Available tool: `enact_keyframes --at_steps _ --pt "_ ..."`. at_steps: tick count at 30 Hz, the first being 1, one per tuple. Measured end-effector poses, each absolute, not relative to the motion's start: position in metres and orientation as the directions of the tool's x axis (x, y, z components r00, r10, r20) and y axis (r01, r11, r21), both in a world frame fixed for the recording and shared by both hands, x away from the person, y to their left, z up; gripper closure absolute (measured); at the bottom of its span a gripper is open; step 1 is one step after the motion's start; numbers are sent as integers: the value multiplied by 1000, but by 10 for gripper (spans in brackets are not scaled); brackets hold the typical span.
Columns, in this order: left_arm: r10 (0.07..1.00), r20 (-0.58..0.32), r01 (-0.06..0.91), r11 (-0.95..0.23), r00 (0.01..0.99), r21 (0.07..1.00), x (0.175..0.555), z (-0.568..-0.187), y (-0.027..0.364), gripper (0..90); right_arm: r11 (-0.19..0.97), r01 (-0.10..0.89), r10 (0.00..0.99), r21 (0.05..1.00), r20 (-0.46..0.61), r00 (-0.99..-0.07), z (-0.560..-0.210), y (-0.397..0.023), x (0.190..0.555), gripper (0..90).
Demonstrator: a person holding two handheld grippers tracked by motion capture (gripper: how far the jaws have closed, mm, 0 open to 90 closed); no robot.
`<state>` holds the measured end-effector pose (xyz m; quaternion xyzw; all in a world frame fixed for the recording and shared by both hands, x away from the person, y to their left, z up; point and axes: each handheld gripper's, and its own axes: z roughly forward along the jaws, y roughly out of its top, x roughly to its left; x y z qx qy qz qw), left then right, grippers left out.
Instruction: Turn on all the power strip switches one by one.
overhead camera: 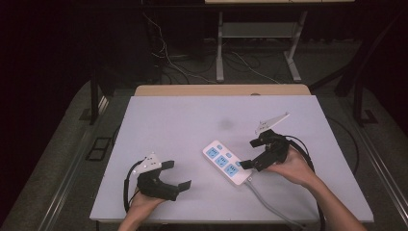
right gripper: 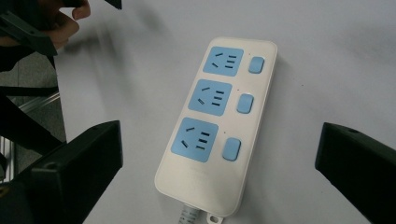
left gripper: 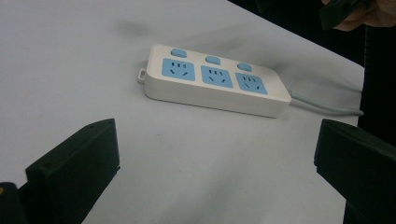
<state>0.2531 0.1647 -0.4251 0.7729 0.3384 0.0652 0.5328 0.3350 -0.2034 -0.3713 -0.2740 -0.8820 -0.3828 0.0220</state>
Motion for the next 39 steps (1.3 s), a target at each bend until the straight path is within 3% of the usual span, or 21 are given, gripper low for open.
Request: enact_keyframes --at_steps 2,3,9,10,12,15,20,25,39 --pt "593 -259 453 -203 762 868 253 -425 165 0 564 501 466 657 248 -849 -373 -202 337 78" --pt "593 -259 452 -203 763 868 253 -425 165 0 568 501 463 653 249 -850 -374 -202 337 170" --pt "594 -258 453 -204 762 868 253 -425 165 0 584 495 449 644 252 -857 -377 -201 339 367" --pt "593 -258 453 -204 762 868 253 -425 165 0 589 495 451 639 248 -857 -378 -200 340 461" --pt "592 -257 452 -205 764 868 253 -425 165 0 591 498 455 635 247 -855 -378 -199 340 508" --pt "592 -256 452 -207 764 868 253 -425 165 0 600 489 451 633 237 -860 -380 -197 341 681" --pt "591 -257 452 -207 765 868 253 -425 165 0 622 473 426 624 237 -873 -384 -193 341 816" --pt "589 -256 451 -210 767 868 253 -425 164 0 641 469 425 608 227 -876 -388 -189 343 894" --pt "589 -257 451 -209 766 868 253 -425 165 0 668 474 424 574 230 -876 -405 -177 351 897"
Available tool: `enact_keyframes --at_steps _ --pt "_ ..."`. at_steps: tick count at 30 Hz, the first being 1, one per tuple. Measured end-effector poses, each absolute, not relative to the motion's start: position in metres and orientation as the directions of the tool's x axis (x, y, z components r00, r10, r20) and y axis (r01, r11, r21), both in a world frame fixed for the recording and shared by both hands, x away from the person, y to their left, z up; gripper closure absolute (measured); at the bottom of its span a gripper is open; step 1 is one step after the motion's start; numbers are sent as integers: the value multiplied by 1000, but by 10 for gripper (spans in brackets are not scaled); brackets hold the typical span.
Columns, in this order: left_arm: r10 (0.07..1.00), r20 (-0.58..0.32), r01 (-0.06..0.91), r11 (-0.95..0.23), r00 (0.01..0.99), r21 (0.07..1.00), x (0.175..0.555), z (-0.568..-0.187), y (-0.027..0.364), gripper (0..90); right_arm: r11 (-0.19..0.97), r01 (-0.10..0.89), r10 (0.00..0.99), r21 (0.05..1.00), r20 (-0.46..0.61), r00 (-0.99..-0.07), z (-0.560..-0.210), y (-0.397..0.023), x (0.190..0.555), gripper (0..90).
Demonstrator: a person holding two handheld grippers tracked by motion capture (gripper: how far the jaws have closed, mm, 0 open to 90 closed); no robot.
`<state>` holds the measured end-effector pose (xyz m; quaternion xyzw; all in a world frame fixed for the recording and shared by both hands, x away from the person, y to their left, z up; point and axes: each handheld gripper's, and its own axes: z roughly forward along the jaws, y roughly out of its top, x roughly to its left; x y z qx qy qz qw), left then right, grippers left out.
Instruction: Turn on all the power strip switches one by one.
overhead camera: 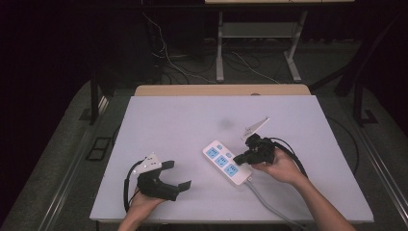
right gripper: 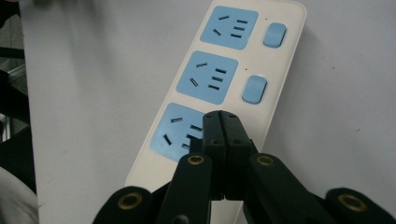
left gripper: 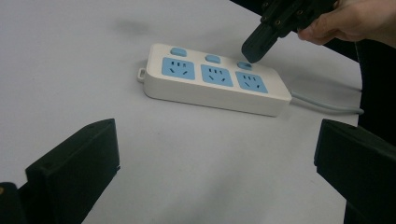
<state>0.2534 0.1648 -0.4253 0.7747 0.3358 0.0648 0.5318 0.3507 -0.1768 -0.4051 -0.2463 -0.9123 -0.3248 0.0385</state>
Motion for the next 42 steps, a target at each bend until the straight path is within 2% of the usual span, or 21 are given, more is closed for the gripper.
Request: enact_keyframes --at_steps 11,22,32,39,42 --pt "589 -255 448 -206 767 870 252 -425 165 0 692 445 416 568 190 -889 -408 -173 352 900" --pt "588 -256 448 -207 767 869 252 -425 164 0 667 462 410 584 230 -883 -413 -179 354 900" --pt "586 -253 447 -211 769 869 251 -425 163 0 677 432 402 596 191 -895 -414 -178 351 900" --pt "584 -253 445 -212 772 870 252 -425 162 0 659 457 407 597 228 -885 -417 -181 353 900" --pt "584 -252 445 -212 771 870 252 -425 162 0 666 444 405 599 208 -890 -416 -181 350 900"
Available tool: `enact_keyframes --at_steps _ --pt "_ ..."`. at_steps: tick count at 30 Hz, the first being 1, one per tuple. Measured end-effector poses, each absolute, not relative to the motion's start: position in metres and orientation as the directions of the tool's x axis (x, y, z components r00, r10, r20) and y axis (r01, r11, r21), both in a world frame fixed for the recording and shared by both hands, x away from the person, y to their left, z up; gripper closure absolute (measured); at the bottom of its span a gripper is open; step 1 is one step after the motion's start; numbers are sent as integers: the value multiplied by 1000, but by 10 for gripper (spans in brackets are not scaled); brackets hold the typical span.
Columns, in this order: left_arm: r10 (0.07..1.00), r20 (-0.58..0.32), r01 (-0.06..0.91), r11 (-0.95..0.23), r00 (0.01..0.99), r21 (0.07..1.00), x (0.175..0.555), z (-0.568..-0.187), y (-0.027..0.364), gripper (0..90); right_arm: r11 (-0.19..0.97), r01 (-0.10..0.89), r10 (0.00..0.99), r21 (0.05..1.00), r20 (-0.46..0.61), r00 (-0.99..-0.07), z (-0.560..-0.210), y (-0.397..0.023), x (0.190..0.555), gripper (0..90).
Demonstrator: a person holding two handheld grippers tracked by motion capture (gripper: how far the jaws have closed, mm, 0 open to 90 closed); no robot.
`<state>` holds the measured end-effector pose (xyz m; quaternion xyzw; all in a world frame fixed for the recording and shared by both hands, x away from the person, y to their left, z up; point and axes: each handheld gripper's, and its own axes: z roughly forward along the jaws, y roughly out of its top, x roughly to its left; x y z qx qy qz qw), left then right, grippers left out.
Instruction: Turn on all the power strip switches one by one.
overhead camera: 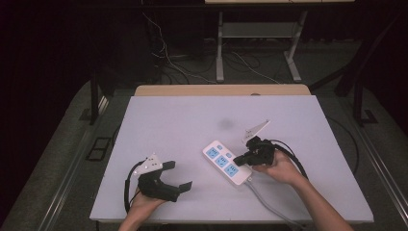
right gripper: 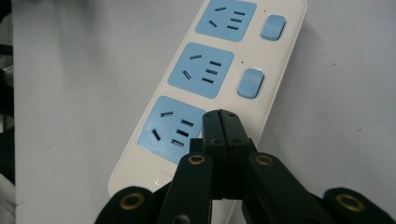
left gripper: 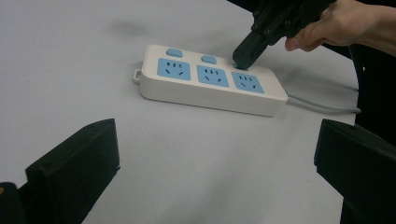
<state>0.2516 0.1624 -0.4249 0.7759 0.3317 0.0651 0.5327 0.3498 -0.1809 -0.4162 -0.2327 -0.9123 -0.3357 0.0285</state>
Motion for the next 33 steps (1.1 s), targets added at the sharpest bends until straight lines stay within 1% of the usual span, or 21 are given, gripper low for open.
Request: enact_keyframes --at_steps 4,7,9,11,18,24,30,33 --pt "585 -251 445 -213 771 870 252 -425 162 0 672 446 417 592 195 -888 -416 -188 348 900" --pt "586 -253 448 -213 770 869 252 -425 162 0 668 449 417 594 200 -886 -416 -187 348 900" --pt "587 -255 450 -212 769 868 253 -426 163 0 652 471 421 594 233 -877 -416 -189 350 900" --pt "588 -254 450 -213 768 867 253 -426 164 0 647 478 424 594 240 -873 -416 -190 351 900" --pt "590 -253 449 -212 767 868 253 -426 164 0 642 475 421 602 240 -875 -412 -188 349 900" --pt "589 -252 445 -208 768 871 252 -425 164 0 652 457 414 606 220 -883 -402 -183 349 900" --pt "590 -249 442 -208 768 872 252 -425 164 0 645 447 399 620 227 -889 -387 -179 351 900" --pt "591 -232 431 -219 772 876 252 -425 164 0 653 433 392 622 212 -895 -379 -175 352 900"
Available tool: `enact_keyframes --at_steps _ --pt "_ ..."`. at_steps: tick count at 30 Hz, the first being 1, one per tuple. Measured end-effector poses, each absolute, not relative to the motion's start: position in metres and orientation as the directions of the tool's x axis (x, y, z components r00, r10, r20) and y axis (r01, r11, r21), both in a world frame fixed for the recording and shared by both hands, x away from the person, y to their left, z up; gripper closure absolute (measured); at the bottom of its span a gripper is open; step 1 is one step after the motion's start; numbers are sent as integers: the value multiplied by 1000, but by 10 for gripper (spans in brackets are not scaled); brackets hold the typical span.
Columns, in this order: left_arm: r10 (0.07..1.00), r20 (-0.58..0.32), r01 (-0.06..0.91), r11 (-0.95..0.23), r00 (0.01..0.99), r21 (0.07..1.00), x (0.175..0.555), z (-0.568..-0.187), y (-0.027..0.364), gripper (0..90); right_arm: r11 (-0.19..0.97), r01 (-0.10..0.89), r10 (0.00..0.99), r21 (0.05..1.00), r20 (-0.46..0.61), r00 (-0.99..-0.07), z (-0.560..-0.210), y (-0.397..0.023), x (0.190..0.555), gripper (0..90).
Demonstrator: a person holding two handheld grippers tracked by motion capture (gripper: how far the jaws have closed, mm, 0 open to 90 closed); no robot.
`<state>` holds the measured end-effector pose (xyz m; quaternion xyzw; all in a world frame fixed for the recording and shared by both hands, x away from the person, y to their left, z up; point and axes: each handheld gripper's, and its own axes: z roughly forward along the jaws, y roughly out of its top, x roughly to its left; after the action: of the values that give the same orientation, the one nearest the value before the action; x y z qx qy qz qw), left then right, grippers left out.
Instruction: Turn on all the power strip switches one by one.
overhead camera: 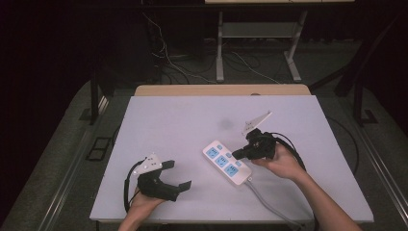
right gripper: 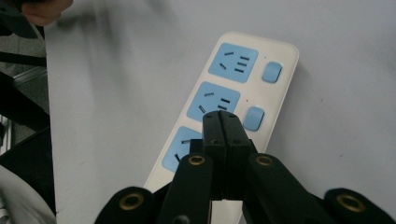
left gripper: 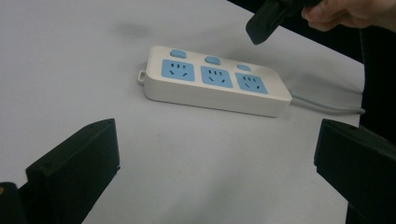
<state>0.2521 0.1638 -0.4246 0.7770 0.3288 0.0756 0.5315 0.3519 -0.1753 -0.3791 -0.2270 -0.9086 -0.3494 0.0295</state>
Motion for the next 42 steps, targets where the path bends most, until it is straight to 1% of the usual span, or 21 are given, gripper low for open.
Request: enact_keyframes --at_steps 7,14,42 --pt "594 -223 419 -215 773 882 252 -423 164 0 664 416 377 622 203 -904 -366 -167 355 900" --pt "601 -224 418 -204 768 885 252 -423 165 0 674 411 375 614 196 -906 -364 -161 362 900" --pt "604 -231 421 -194 763 886 253 -423 167 0 689 429 372 584 222 -901 -391 -151 387 900"
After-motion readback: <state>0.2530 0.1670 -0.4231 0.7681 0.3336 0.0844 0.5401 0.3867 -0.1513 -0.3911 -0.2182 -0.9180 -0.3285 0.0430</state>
